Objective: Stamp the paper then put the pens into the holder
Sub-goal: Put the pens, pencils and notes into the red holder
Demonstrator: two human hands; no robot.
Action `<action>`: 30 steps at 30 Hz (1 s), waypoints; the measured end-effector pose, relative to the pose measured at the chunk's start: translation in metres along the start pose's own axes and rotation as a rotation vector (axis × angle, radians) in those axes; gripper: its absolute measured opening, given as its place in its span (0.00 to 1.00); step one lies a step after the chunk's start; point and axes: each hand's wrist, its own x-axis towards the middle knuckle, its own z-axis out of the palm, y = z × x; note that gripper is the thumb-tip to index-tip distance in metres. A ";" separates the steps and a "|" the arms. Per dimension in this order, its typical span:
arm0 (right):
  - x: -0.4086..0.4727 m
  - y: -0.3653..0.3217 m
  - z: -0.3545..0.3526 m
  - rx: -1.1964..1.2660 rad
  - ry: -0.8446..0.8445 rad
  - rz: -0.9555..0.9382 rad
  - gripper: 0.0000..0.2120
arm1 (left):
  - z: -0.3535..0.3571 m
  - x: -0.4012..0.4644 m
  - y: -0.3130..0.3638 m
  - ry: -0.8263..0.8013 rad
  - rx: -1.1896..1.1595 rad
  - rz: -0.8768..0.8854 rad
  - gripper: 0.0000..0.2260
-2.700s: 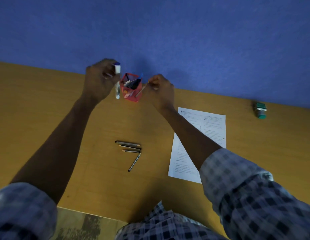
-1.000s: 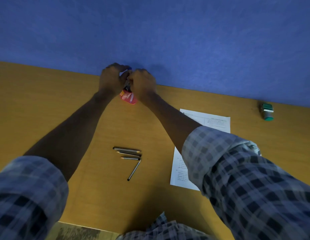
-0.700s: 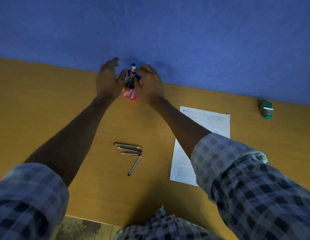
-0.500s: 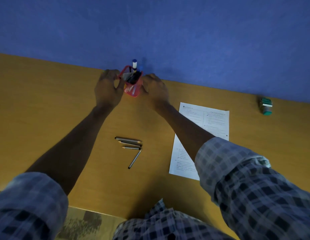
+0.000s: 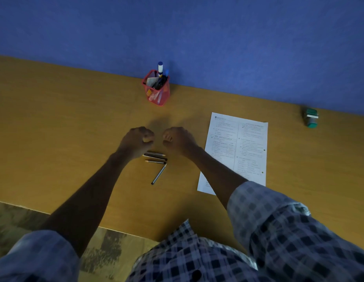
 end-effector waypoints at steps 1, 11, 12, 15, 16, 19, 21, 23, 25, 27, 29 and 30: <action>-0.004 0.002 0.004 0.004 -0.013 0.006 0.09 | 0.003 -0.005 -0.002 -0.024 0.021 -0.003 0.11; -0.024 0.008 0.035 -0.128 -0.030 -0.062 0.13 | 0.020 -0.033 -0.014 -0.055 0.252 0.083 0.09; -0.025 0.008 0.038 -0.160 -0.010 -0.080 0.12 | 0.021 -0.034 -0.014 -0.026 0.267 0.105 0.09; -0.025 0.006 0.041 -0.152 0.039 -0.077 0.09 | 0.023 -0.038 -0.013 0.008 0.326 0.168 0.08; -0.024 0.006 0.041 -0.147 0.045 -0.078 0.08 | 0.023 -0.039 -0.014 0.018 0.342 0.175 0.08; -0.023 0.010 0.039 -0.103 0.053 -0.067 0.06 | 0.026 -0.042 -0.012 0.070 0.330 0.149 0.08; -0.022 0.014 0.038 -0.047 0.044 -0.039 0.05 | 0.028 -0.045 -0.010 0.092 0.310 0.140 0.06; -0.018 0.018 0.036 0.026 0.046 0.000 0.03 | 0.029 -0.046 -0.008 0.095 0.305 0.149 0.05; -0.015 0.021 0.033 0.096 0.056 0.028 0.02 | 0.029 -0.046 -0.007 0.092 0.312 0.152 0.05; -0.012 0.024 0.031 0.163 0.065 0.030 0.02 | 0.030 -0.046 -0.010 0.101 0.318 0.156 0.05; -0.009 0.027 0.028 0.233 0.089 0.026 0.03 | 0.031 -0.047 -0.011 0.110 0.311 0.160 0.06; -0.007 0.028 0.025 0.277 0.105 0.027 0.04 | 0.031 -0.047 -0.013 0.114 0.304 0.163 0.06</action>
